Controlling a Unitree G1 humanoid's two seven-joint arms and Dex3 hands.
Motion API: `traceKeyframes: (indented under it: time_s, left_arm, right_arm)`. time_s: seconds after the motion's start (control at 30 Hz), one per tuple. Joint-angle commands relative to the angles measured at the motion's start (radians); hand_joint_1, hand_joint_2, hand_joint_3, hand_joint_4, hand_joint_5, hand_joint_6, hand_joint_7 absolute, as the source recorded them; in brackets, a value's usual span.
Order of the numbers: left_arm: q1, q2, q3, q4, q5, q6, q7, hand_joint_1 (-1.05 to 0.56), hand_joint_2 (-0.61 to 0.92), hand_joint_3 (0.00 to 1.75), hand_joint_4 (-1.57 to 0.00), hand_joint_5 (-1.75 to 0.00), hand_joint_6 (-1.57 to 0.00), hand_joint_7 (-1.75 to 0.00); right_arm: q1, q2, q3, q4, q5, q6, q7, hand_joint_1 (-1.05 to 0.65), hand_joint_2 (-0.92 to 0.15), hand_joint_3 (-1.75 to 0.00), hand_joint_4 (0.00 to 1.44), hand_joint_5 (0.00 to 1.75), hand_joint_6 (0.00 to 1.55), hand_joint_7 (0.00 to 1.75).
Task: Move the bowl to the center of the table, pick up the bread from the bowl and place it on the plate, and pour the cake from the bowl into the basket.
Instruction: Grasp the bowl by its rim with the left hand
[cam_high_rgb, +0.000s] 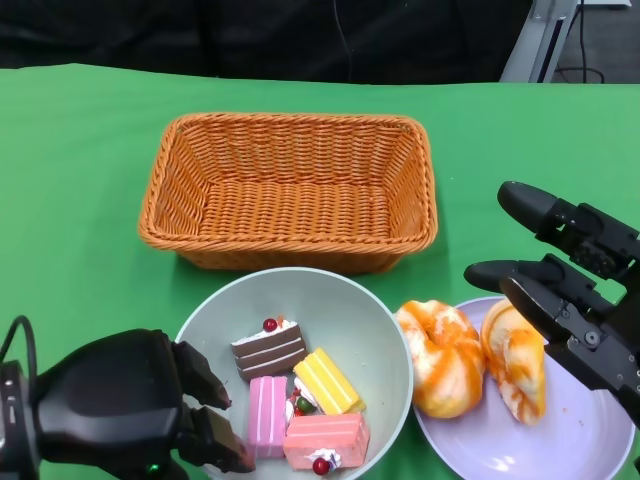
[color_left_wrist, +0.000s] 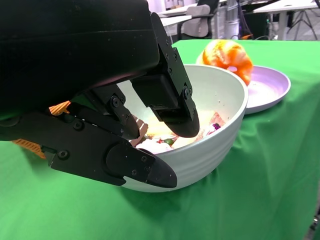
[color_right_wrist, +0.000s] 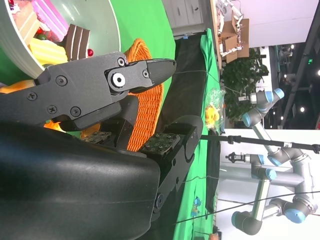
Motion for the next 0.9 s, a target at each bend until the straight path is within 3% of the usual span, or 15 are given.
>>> traceKeyframes:
  time_s: [0.03,0.4,0.67,0.9]
  left_arm:
    - [0.023,0.038,-0.037,-0.054,0.05,0.067,0.037,-0.46,0.89,0.0,-0.9,0.0,-0.92,0.0]
    - [0.02,0.113,-0.203,-0.105,0.136,0.252,0.137,-0.48,0.91,0.01,-0.88,0.0,-0.88,0.0]
    - [-0.014,0.139,-0.328,-0.041,0.218,0.351,0.29,-0.49,0.92,0.01,-0.86,0.0,-0.79,0.0]
    - [-0.061,0.14,-0.428,0.068,0.233,0.383,0.437,-0.41,0.92,0.01,-0.9,-0.01,-0.8,-0.01]
  right_arm:
    - [0.005,-0.011,-0.002,-0.021,0.004,-0.015,-0.001,-0.38,-0.92,-0.12,0.55,0.75,0.68,0.11]
    - [0.008,-0.018,0.006,-0.007,-0.013,-0.037,0.007,-0.38,-0.92,-0.12,0.55,0.76,0.68,0.11]
    - [0.011,-0.018,0.011,-0.011,-0.021,-0.039,0.006,-0.39,-0.92,-0.12,0.55,0.76,0.69,0.11]
    - [0.015,-0.018,0.01,-0.009,-0.022,-0.053,0.011,-0.39,-0.92,-0.13,0.56,0.75,0.69,0.1]
